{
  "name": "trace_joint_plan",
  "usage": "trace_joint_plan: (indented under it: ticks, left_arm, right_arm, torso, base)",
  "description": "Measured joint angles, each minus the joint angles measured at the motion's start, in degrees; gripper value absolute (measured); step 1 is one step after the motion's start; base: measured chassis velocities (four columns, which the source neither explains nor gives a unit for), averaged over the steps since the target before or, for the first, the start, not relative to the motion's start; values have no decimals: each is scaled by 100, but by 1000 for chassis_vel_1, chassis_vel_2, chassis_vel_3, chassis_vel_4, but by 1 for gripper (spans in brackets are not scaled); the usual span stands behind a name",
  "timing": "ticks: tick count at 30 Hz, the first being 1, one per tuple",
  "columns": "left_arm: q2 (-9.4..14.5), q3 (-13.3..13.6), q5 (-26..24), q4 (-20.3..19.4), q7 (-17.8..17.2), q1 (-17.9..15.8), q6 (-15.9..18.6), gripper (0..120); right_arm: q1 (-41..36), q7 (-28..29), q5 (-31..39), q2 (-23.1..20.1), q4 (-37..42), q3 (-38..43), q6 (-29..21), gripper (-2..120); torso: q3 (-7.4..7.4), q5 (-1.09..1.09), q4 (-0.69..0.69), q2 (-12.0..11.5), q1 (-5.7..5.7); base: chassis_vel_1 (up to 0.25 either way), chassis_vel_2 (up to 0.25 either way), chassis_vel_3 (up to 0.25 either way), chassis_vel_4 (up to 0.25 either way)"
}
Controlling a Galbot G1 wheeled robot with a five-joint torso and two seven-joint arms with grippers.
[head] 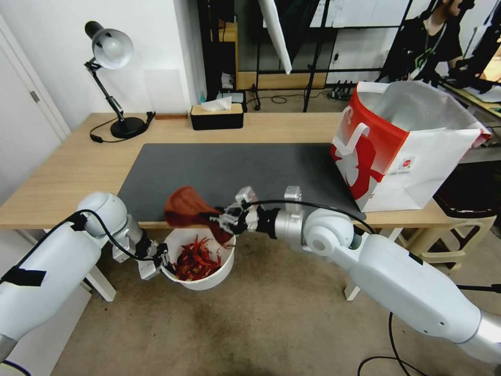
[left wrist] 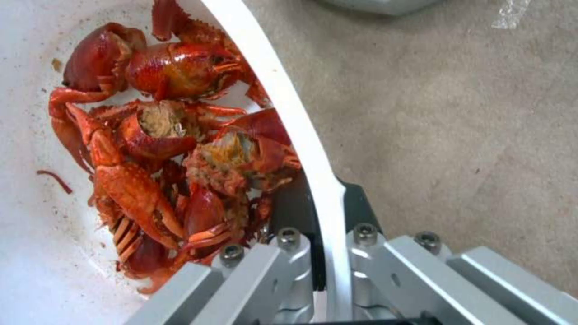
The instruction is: Sweep shrimp from table into container with towel, then put container into takeout bag.
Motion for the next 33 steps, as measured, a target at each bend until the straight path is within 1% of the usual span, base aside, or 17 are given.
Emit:
trace_joint_plan:
  ticks: [5,6,9,10,12,13,16,17,19,21,23,24,26,27,30,33]
  left_arm:
    - [-20,-29,-13,-100,0,118,0,0]
    - [-20,-29,-13,-100,0,118,0,0]
    - [-26,-31,-27,-193,0,163,0,0]
    - [-26,-31,-27,-193,0,163,0,0]
    - [-28,-30,-36,-221,0,167,0,0]
    - [-28,-30,-36,-221,0,167,0,0]
    - [-40,-25,-81,-295,0,211,0,0]
    - [-40,-25,-81,-295,0,211,0,0]
    - [-47,-17,-103,-365,0,271,0,0]
    - [-53,-12,-106,-393,0,292,0,0]
    - [-82,-6,-111,-453,0,328,0,0]
    - [-82,-6,-111,-453,0,328,0,0]
    - [-111,18,-124,-502,0,355,0,0]
    - [-111,18,-124,-502,0,355,0,0]
    - [-132,48,-130,-615,0,417,0,0]
    - [-144,60,-130,-687,0,460,0,0]
  right_arm:
    - [-223,120,30,-25,51,478,101,8]
    - [-223,120,30,-25,51,478,101,8]
    - [-459,229,51,-53,87,1003,189,8]
    - [-459,229,51,-53,87,1003,189,8]
    - [-597,287,51,-94,107,1276,237,8]
    - [-597,287,51,-94,107,1276,237,8]
    - [-892,432,9,-209,140,1729,396,8]
    - [-892,432,9,-209,140,1729,396,8]
    - [-1155,570,-19,-287,197,2036,444,8]
    - [-1255,610,-39,-316,215,2142,459,8]
    - [-1614,701,-126,-415,267,2485,524,8]
    - [-1614,701,-126,-415,267,2485,524,8]
    - [-2042,808,-183,-520,326,2877,583,8]
    - [-2042,808,-183,-520,326,2877,583,8]
    - [-2476,977,-241,-611,384,3308,660,8]
    - [-2606,1058,-292,-637,374,3428,717,8]
  torso:
    - [0,0,0,0,0]
    - [0,0,0,0,0]
    - [0,0,0,0,0]
    - [0,0,0,0,0]
    - [0,0,0,0,0]
    - [0,0,0,0,0]
    - [0,0,0,0,0]
    - [0,0,0,0,0]
    - [0,1,0,0,0]
    - [0,0,1,0,0]
    - [0,1,0,0,0]
    - [0,1,0,0,0]
    - [0,1,-1,0,0]
    - [0,1,-1,0,0]
    - [0,0,-1,0,-1]
    - [-1,0,0,0,-1]
  base:
    - [0,0,0,0]
    - [0,0,0,0]
    - [0,0,0,0]
    - [0,0,0,0]
    - [0,0,0,0]
    - [0,0,0,0]
    - [0,0,0,0]
    - [0,0,0,0]
    - [0,0,0,0]
    - [0,0,0,0]
    - [0,0,0,0]
    - [0,0,0,0]
    - [0,0,0,0]
    - [0,0,0,0]
    - [0,0,0,0]
    - [0,0,0,0]
